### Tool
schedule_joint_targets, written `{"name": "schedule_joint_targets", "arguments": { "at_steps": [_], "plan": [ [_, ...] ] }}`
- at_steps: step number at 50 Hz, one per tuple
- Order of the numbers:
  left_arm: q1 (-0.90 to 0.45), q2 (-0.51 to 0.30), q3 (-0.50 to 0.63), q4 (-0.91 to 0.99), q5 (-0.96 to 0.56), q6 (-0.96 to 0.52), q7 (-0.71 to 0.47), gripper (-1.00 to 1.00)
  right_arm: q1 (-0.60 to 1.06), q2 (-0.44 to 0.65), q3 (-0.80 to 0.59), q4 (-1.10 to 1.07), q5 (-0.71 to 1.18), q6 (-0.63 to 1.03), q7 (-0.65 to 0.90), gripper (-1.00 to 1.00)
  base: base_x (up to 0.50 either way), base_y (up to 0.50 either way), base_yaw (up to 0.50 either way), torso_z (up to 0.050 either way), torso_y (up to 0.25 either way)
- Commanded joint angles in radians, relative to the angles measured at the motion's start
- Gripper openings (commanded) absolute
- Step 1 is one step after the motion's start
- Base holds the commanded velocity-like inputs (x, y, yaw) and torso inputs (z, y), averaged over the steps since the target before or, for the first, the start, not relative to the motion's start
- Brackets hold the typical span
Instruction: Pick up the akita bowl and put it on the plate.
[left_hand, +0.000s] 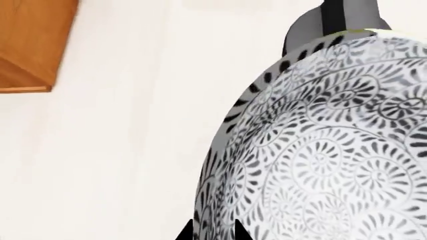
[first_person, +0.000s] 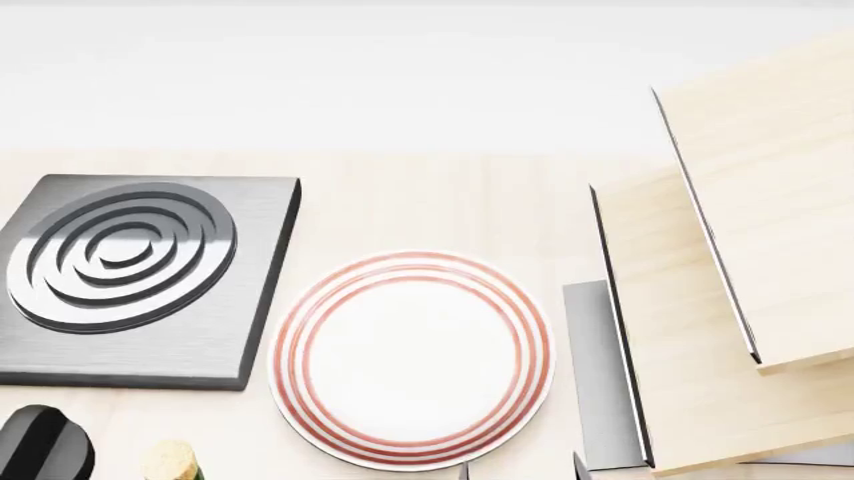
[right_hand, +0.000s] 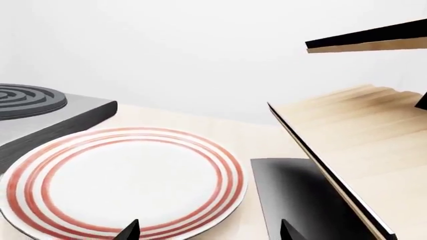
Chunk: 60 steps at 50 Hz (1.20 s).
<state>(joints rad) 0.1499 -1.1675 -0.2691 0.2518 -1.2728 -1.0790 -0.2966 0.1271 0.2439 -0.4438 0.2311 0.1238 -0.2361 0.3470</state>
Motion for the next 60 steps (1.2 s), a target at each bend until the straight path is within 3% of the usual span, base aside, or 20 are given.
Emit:
{"name": "schedule_joint_targets", "arguments": {
  "at_steps": [1, 14, 18, 34, 44, 50, 60],
  "plan": [
    [0.085, 0.002, -0.08, 0.066, -0.021, -0.008, -0.004, -1.0, -0.001, 0.002, -0.005, -0.002, 0.0, 0.001, 0.003, 1.0, 0.0, 0.0, 0.0, 0.0, 0.0],
    [0.149, 0.002, -0.265, 0.113, -0.054, -0.036, -0.03, -1.0, 0.002, 0.003, -0.01, 0.001, 0.004, 0.002, 0.006, 1.0, 0.0, 0.0, 0.0, 0.0, 0.0],
    [0.144, 0.001, -0.269, 0.119, -0.048, -0.032, -0.034, -1.0, 0.005, 0.0, -0.015, 0.01, 0.003, -0.002, 0.004, 1.0, 0.0, 0.0, 0.0, 0.0, 0.0],
    [0.13, -0.02, -0.493, 0.204, -0.16, -0.111, -0.111, -1.0, 0.009, 0.003, -0.018, 0.015, 0.009, -0.007, 0.006, 1.0, 0.0, 0.0, 0.0, 0.0, 0.0],
    [0.076, -0.06, -0.577, 0.211, -0.254, -0.132, -0.157, -1.0, 0.011, 0.004, -0.021, 0.025, 0.013, -0.015, 0.007, 1.0, 0.0, 0.0, 0.0, 0.0, 0.0],
    [0.043, -0.086, -0.591, 0.206, -0.285, -0.112, -0.164, -1.0, 0.01, 0.004, -0.023, 0.027, 0.014, -0.018, 0.007, 1.0, 0.0, 0.0, 0.0, 0.0, 0.0],
    [-0.015, -0.237, -0.52, 0.133, -0.39, -0.004, -0.216, -1.0, 0.01, 0.006, -0.027, 0.029, 0.018, -0.023, 0.007, 1.0, 0.0, 0.0, 0.0, 0.0, 0.0]
  ]
}}
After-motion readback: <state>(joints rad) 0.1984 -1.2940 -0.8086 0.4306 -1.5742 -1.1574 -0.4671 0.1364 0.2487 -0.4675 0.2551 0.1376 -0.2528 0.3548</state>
